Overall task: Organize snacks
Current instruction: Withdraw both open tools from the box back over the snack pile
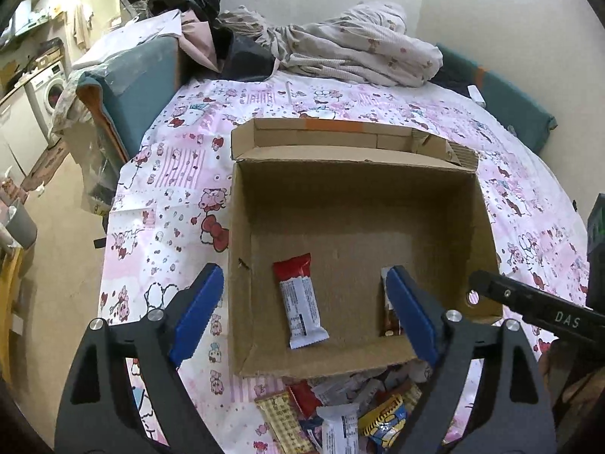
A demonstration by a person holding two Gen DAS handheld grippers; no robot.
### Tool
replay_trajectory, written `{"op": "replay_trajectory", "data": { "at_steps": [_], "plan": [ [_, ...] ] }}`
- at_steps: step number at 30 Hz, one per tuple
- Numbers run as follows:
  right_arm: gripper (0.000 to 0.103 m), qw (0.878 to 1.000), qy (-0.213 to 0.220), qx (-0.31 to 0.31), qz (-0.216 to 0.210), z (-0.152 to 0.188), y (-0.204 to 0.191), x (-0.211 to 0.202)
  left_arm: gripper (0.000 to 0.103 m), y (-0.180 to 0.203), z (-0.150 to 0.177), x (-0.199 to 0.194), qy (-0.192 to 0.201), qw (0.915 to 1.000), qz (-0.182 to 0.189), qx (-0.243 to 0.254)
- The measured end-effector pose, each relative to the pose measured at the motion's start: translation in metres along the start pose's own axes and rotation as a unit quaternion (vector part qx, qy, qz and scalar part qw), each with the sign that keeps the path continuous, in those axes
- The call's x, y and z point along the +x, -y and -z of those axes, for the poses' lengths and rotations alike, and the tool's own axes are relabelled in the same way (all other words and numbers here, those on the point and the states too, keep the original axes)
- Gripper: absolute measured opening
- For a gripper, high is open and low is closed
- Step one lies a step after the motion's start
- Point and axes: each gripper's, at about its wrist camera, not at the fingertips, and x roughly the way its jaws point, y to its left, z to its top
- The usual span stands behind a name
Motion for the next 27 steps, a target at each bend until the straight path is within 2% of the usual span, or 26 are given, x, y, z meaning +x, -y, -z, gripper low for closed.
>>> {"op": "replay_trajectory", "data": {
  "at_steps": [5, 8, 12, 17, 22, 25, 27],
  "plan": [
    [0.086, 1.0, 0.02, -0.007, -0.005, 0.004, -0.005, -0.019, 0.086, -0.004, 0.003, -0.01, 0.0, 0.9999, 0.004, -0.01],
    [0.093, 1.0, 0.025, -0.007, -0.014, 0.01, -0.011, -0.028, 0.086, -0.009, 0.009, -0.011, -0.026, 0.9988, 0.021, -0.036],
    [0.097, 0.999, 0.033, -0.028, -0.007, 0.019, -0.019, -0.04, 0.086, -0.009, 0.017, -0.021, -0.018, 0.9991, 0.015, -0.037],
    [0.098, 0.999, 0.03, -0.021, -0.004, 0.035, -0.019, -0.053, 0.086, -0.016, 0.025, -0.037, -0.004, 0.9986, 0.016, -0.049],
    [0.098, 0.999, 0.033, -0.021, -0.003, 0.049, -0.02, -0.067, 0.093, -0.019, 0.035, -0.043, -0.012, 0.9986, 0.014, -0.05],
    [0.098, 0.999, 0.028, -0.015, -0.005, 0.056, -0.019, -0.071, 0.093, -0.018, 0.04, -0.048, -0.018, 0.9983, 0.03, -0.047],
    [0.098, 0.999, 0.028, -0.016, -0.003, 0.059, -0.019, -0.073, 0.093, -0.017, 0.044, -0.052, -0.016, 0.9987, 0.027, -0.041]
  ]
}}
